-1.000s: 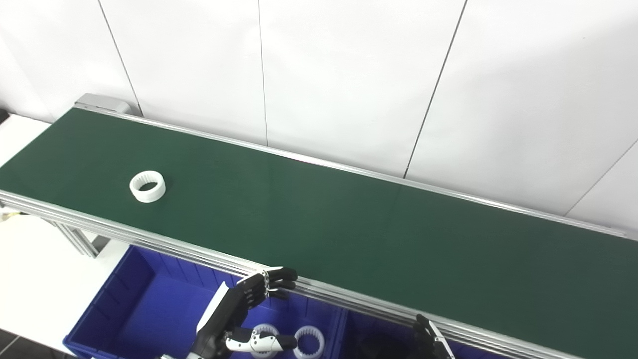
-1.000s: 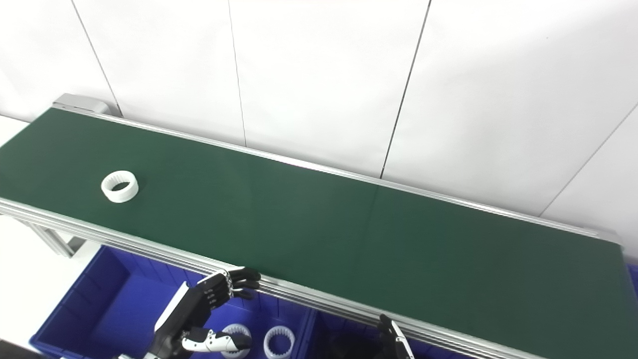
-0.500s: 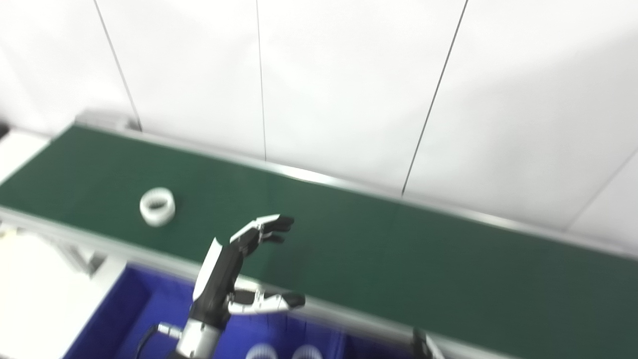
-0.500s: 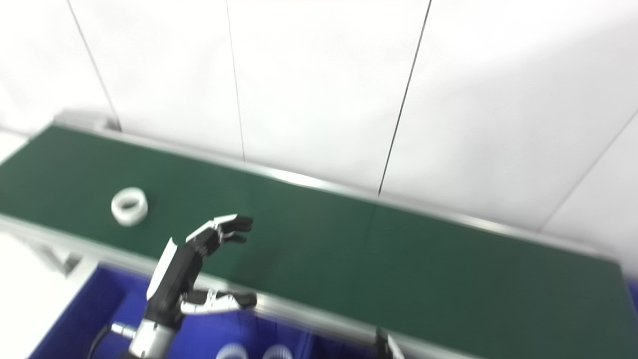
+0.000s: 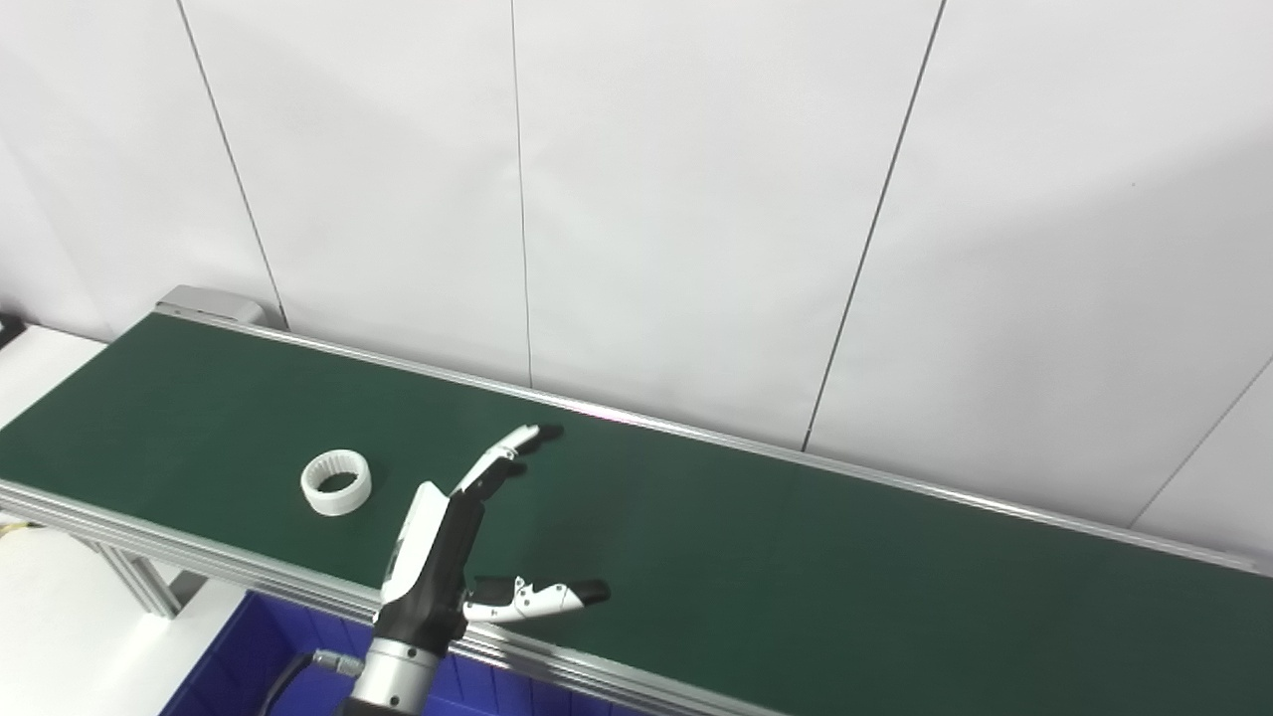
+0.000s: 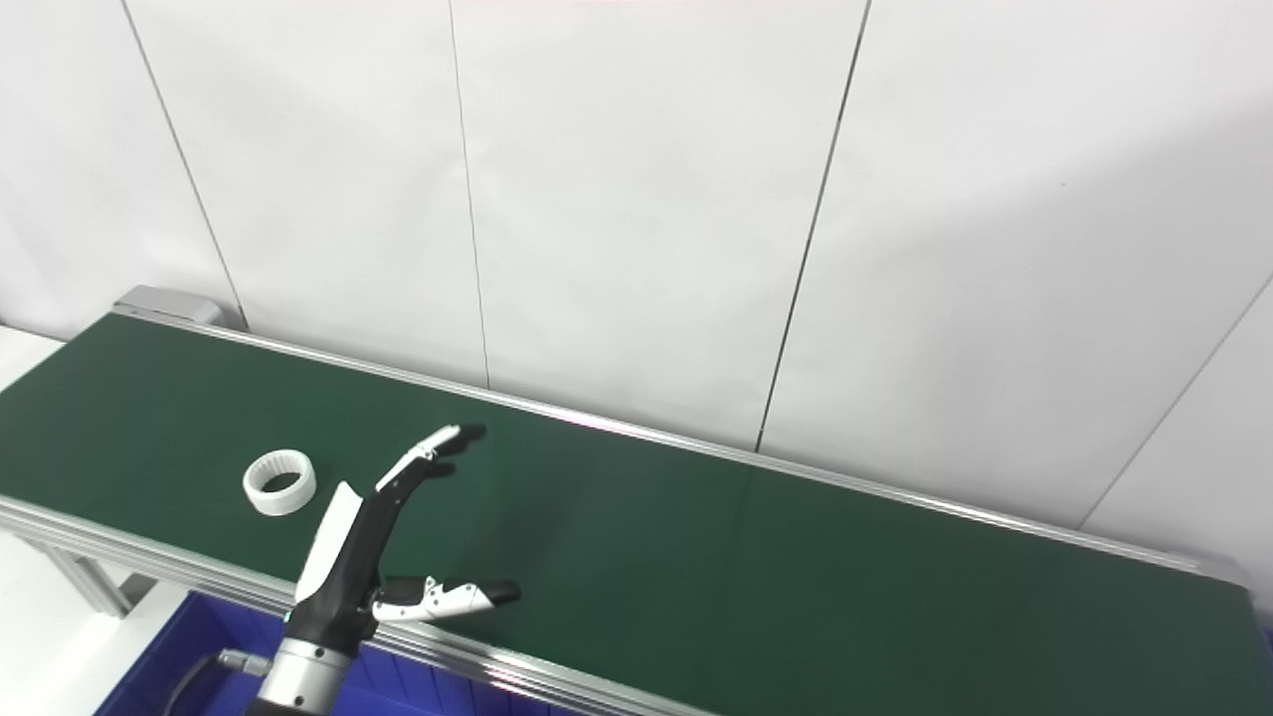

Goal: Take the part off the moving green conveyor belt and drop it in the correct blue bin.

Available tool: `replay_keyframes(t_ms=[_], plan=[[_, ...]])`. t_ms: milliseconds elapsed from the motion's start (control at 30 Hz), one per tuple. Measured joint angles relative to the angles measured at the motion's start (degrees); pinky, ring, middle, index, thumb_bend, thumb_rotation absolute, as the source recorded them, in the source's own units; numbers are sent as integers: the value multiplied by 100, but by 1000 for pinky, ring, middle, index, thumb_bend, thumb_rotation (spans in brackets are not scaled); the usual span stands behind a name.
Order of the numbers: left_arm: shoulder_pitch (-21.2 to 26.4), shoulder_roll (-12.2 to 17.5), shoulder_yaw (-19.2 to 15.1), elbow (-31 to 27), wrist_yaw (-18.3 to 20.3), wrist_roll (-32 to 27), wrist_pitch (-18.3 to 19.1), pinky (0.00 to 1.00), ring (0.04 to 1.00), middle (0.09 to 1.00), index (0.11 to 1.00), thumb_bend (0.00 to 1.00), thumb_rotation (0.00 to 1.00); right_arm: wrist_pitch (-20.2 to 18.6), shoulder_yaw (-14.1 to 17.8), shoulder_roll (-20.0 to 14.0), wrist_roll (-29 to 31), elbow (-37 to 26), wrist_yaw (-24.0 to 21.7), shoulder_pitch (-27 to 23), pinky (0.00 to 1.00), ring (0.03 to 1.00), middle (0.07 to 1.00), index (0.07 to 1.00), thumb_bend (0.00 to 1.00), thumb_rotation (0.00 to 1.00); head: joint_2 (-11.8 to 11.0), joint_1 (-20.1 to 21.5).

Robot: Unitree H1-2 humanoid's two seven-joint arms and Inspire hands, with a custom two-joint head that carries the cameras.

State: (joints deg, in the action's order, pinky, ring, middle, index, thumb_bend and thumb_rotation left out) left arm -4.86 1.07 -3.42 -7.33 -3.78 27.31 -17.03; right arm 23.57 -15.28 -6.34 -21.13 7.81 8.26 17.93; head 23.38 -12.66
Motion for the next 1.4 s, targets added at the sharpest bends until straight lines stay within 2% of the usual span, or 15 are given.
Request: replay_keyframes(t_ms=[233, 567, 700, 867, 1033, 1400], plan=[[151, 145, -7, 312, -315, 550, 227, 906, 969, 983, 941, 872, 463, 10, -116, -56, 39, 7, 139, -5, 761, 823, 840, 871, 943, 302, 0, 18], [304, 247, -66, 520, -733, 1048, 975, 861, 947, 999, 960, 846, 389, 28, -155, -96, 59, 5, 149, -7, 745, 824, 841, 867, 936, 292, 18, 9], [465, 389, -58, 763, -880, 1135, 1105, 842, 935, 999, 958, 850, 337, 29, -159, -92, 58, 2, 149, -8, 749, 818, 836, 865, 943, 320, 18, 18], [674, 492, -76, 1239, -1204, 1151, 1197, 834, 931, 992, 954, 841, 318, 31, -168, -98, 16, 3, 198, -12, 721, 807, 831, 859, 951, 341, 18, 18], [821, 698, -136, 1588, -1539, 1144, 1294, 833, 934, 987, 950, 835, 255, 31, -166, -99, 16, 2, 205, -10, 730, 809, 832, 855, 951, 321, 53, 0], [1020, 910, -106, 1940, -1691, 1027, 1660, 821, 922, 976, 935, 845, 96, 31, -161, -101, 0, -25, 203, -7, 737, 808, 833, 858, 945, 326, 88, 9]])
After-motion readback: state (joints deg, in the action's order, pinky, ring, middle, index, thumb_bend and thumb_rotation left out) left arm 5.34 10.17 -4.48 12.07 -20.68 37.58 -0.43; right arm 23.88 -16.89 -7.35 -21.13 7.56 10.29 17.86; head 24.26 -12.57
